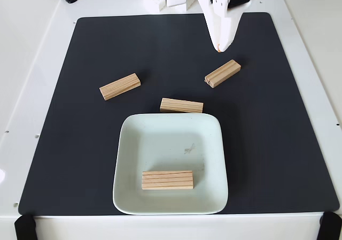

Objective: Pick up the wooden block and place them on the plate.

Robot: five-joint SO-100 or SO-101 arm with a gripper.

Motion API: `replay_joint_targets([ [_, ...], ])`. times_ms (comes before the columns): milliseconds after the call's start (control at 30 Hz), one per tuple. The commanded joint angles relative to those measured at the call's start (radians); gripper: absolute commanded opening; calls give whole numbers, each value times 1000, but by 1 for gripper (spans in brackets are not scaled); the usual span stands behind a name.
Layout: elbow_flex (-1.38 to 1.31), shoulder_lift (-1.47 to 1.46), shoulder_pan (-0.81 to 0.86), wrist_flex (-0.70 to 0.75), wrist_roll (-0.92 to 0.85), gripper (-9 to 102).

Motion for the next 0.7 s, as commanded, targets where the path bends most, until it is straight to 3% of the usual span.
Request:
replay_joint_targets([
  [0, -52, -35, -5, 8, -35, 0],
  [667, 37, -97, -51, -9, -40, 0],
])
